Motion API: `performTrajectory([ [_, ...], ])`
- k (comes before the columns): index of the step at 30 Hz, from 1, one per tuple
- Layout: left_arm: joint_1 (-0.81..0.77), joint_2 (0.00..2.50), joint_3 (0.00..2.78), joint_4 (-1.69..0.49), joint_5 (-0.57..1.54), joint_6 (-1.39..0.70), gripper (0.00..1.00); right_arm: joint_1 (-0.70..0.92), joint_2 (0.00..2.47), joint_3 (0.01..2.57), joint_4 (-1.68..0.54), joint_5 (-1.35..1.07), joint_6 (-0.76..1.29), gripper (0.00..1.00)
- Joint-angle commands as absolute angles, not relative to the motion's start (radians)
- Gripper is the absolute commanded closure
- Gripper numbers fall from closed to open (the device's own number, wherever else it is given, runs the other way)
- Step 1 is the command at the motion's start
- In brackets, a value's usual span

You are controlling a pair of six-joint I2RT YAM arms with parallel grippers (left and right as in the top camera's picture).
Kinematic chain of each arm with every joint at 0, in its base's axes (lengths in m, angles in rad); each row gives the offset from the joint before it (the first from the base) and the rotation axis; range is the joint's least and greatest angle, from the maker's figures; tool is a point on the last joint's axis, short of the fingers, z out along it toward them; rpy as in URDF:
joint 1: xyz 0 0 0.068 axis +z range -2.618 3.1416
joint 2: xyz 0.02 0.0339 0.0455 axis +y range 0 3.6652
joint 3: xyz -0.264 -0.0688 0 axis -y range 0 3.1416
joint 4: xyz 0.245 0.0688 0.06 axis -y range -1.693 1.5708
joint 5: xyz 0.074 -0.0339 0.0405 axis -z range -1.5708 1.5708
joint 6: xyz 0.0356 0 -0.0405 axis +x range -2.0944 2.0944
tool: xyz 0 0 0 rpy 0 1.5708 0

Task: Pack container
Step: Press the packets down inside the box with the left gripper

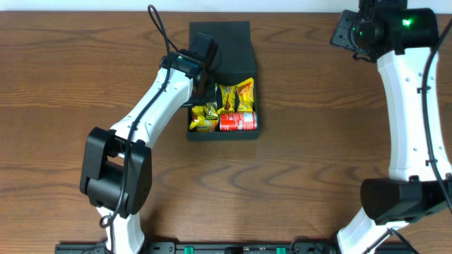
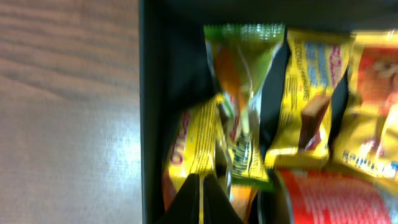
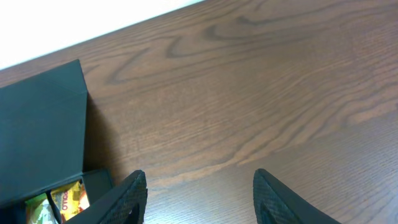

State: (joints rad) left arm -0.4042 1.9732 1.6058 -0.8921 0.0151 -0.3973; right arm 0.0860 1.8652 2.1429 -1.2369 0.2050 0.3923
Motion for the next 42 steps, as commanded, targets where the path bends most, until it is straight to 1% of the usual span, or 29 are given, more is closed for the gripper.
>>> performTrajectory([
  [1, -0.405, 1.978, 1.670, -0.938, 0.046, -0.345, 0.94, 0.075, 1.865, 2.140, -1.238, 0.212, 0.376, 0.45],
  [7, -0.407, 1.959, 1.888, -1.092, 0.050, -0.245, 0.94, 0.075, 1.865, 2.140, -1.235, 0.212, 0.376, 0.45],
  [11, -0.408, 1.960, 1.887, -1.195, 0.106, -0.224, 0.94, 0.075, 1.865, 2.140, -1.235, 0.212, 0.376, 0.44],
  [19, -0.460, 1.965, 1.877, -1.273, 0.096, -0.190, 0.94, 0.075, 1.865, 2.140, -1.235, 0.212, 0.376, 0.44],
  [23, -0.498, 1.975, 1.775, -1.229, 0.043, -0.221, 0.94, 0.075, 1.865, 2.140, -1.239, 0.212, 0.376, 0.45],
  [26, -0.494, 1.975, 1.701, -1.196, 0.044, -0.253, 0.94, 0.067, 1.865, 2.140, -1.249, 0.210, 0.364, 0.45],
  [35, -0.489, 1.974, 1.602, -1.153, 0.014, -0.285, 0.94, -0.020, 1.865, 2.140, -1.253, 0.126, 0.361, 0.45],
  [42, -0.487, 1.974, 1.542, -1.091, -0.039, -0.284, 0.94, -0.028, 1.865, 2.140, -1.256, 0.123, 0.357, 0.45],
])
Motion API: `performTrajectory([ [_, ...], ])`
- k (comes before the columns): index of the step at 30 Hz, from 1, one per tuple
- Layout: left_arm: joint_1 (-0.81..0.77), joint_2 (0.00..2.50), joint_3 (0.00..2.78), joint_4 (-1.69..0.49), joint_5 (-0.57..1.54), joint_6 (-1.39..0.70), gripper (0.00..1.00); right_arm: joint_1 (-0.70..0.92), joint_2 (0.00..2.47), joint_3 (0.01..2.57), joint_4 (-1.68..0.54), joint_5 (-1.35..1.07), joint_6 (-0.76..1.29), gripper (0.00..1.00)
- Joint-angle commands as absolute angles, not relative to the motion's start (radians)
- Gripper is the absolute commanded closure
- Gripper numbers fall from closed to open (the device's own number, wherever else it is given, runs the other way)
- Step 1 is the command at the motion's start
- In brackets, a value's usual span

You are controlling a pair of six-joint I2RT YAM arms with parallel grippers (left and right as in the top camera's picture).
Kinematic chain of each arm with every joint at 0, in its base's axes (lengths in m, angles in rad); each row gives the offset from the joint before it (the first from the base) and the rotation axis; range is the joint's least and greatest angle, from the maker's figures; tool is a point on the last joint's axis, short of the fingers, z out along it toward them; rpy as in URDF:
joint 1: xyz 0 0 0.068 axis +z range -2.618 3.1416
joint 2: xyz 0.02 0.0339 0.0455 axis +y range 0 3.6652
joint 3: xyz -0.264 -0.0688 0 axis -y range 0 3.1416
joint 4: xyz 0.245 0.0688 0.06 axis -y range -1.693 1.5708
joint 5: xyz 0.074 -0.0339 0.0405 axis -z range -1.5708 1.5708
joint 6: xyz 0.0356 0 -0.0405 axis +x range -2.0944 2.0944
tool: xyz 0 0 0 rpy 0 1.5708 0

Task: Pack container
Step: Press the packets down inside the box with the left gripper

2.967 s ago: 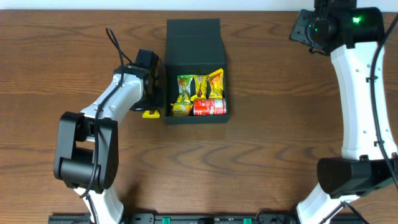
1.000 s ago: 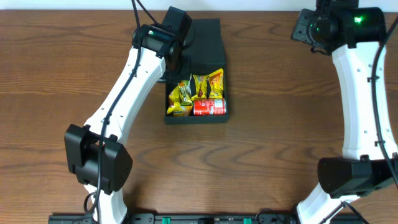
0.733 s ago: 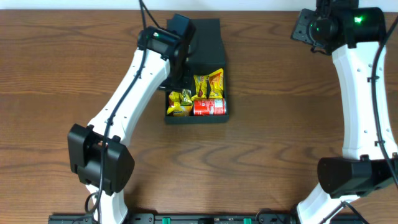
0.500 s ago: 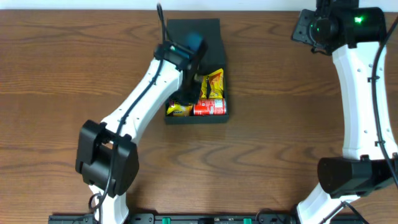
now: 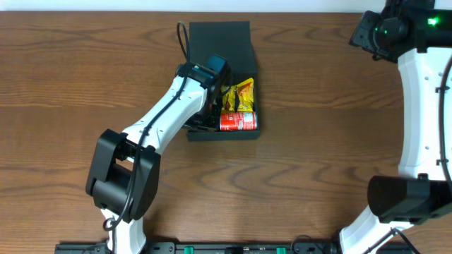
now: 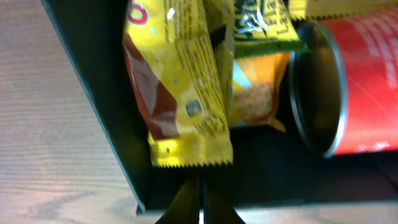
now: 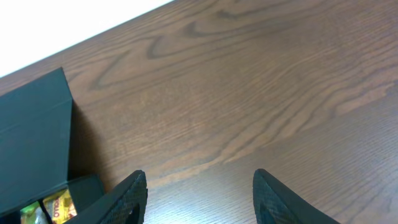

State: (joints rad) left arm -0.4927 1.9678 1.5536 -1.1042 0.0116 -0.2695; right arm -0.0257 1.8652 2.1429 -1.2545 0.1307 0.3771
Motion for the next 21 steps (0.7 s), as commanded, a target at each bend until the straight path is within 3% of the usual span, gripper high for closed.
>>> performTrajectory([
  [1, -0.484, 1.974, 1.540, -1.074, -0.046, -0.284, 0.94, -0.028, 1.865, 2.140, -1.257, 0.123, 0.357, 0.45],
  [21, -0.458, 1.975, 1.491, -0.913, -0.052, -0.265, 0.94, -0.028, 1.865, 2.140, -1.249, 0.123, 0.358, 0.44],
])
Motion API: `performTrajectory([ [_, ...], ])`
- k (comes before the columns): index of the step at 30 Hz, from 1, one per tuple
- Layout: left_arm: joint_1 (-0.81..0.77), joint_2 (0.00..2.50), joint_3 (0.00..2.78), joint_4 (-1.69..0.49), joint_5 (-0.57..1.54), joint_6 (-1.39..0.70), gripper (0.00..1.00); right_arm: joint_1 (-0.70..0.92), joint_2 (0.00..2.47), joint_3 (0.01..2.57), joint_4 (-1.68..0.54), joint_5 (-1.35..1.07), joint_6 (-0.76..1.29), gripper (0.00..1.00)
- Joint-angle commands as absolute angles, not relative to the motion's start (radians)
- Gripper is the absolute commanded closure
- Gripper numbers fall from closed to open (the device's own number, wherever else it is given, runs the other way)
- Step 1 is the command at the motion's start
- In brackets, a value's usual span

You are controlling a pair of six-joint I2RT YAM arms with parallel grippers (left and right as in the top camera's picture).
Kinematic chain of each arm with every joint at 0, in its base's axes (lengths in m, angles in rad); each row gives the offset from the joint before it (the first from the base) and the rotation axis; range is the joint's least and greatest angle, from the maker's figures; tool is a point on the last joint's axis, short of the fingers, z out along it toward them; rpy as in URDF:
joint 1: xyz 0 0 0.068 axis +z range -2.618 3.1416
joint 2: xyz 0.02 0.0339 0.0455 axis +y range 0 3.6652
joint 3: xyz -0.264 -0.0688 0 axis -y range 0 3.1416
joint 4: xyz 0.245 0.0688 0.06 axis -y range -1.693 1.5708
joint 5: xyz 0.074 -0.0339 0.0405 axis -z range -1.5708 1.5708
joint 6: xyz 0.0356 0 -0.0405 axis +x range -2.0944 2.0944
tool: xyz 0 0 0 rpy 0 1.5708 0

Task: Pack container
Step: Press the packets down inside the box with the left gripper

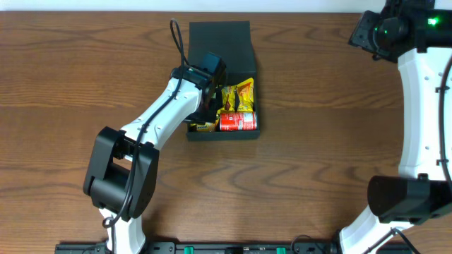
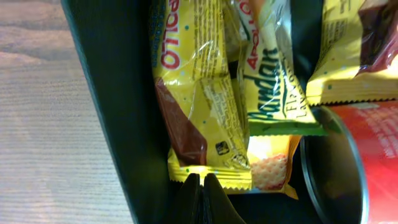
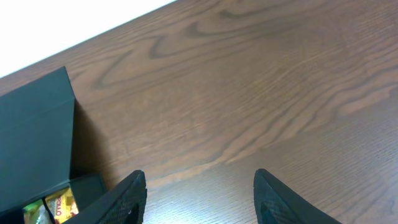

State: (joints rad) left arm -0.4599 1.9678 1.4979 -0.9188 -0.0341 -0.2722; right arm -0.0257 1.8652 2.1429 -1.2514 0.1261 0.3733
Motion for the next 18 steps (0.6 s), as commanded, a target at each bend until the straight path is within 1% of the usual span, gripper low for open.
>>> performTrajectory([
  [1, -0.458, 1.975, 1.487, -0.903, -0.052, -0.256, 0.94, -0.028, 1.865, 2.140, -1.249, 0.123, 0.358, 0.44],
  [18, -0.453, 1.975, 1.411, -0.763, -0.062, -0.246, 0.94, -0.028, 1.865, 2.140, -1.222, 0.123, 0.357, 0.43],
])
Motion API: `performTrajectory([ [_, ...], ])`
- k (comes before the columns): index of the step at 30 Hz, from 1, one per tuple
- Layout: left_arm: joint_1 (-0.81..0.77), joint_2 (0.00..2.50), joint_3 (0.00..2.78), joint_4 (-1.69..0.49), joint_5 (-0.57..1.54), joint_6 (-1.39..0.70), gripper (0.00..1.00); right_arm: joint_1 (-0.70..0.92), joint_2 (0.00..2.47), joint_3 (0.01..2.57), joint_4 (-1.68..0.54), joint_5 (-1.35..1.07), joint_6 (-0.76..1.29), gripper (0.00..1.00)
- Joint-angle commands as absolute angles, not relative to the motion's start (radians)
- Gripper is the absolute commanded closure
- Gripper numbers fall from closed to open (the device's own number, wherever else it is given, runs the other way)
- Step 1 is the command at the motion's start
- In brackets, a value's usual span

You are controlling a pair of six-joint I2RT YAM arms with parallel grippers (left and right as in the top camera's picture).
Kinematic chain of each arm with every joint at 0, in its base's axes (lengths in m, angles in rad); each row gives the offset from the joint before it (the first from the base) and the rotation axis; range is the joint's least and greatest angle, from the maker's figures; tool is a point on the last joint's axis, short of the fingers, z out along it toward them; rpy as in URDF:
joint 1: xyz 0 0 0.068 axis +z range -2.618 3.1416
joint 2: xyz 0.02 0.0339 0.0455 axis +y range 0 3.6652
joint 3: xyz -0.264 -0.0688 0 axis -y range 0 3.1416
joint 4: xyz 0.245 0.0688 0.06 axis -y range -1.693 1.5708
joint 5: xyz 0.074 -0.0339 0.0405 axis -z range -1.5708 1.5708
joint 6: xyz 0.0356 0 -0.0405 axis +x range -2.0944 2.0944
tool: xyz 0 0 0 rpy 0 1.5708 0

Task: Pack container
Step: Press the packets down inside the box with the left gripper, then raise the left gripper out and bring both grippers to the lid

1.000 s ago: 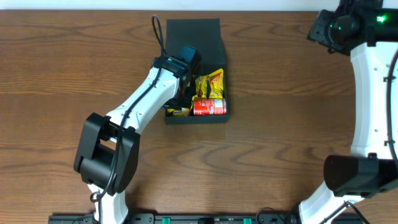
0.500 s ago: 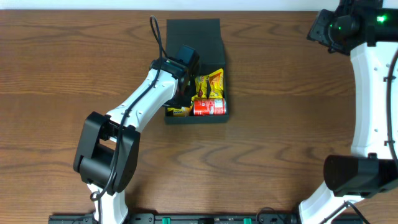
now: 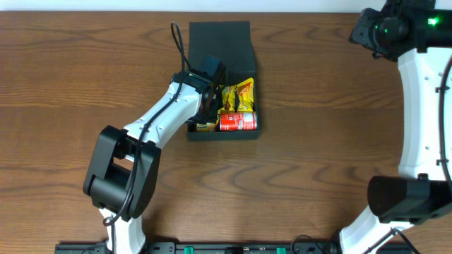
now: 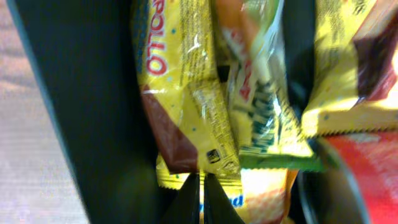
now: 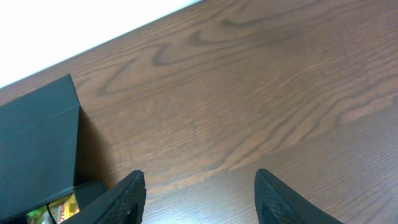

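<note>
A black container (image 3: pixel 222 135) with its lid folded back (image 3: pixel 220 44) sits at the table's middle back. Inside lie yellow snack packets (image 3: pixel 240 95) and a red can (image 3: pixel 237 121). My left gripper (image 4: pixel 200 186) is shut, low inside the box's left part, its tips over a yellow Apollo packet (image 4: pixel 180 93) beside a green-edged packet (image 4: pixel 261 118); nothing shows between the fingers. My right gripper (image 5: pixel 200 190) hangs open high over bare wood at the far right, the box lid (image 5: pixel 37 149) at its left.
The left arm (image 3: pixel 152 127) reaches diagonally across the table's left half to the box. The right arm (image 3: pixel 424 85) stands along the right edge. Bare wood surrounds the box.
The left gripper has shifted slightly deeper along the packets in the box, still shut. The right wrist view has nudged a little; the right gripper stays open.
The left gripper was shut at the box's back-left above the packets. It then sat near the front wall by the can's end, then back over the Apollo packet, where it remains. The right gripper moved farther right early and has hung open since.
</note>
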State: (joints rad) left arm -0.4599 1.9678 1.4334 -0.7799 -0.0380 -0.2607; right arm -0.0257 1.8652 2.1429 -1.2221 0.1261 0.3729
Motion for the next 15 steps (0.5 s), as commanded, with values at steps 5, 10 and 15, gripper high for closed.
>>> performTrajectory([
  [5, -0.443, 1.975, 1.393, -0.751, -0.063, -0.246, 0.94, -0.028, 1.865, 2.140, -1.222, 0.124, 0.357, 0.43],
  [10, -0.443, 1.974, 1.408, -0.758, -0.062, -0.246, 0.95, -0.028, 1.865, 2.140, -1.217, 0.123, 0.358, 0.43],
  [15, -0.443, 1.969, 1.627, -0.863, -0.063, -0.226, 0.95, -0.028, 1.865, 2.140, -1.217, 0.123, 0.350, 0.44],
])
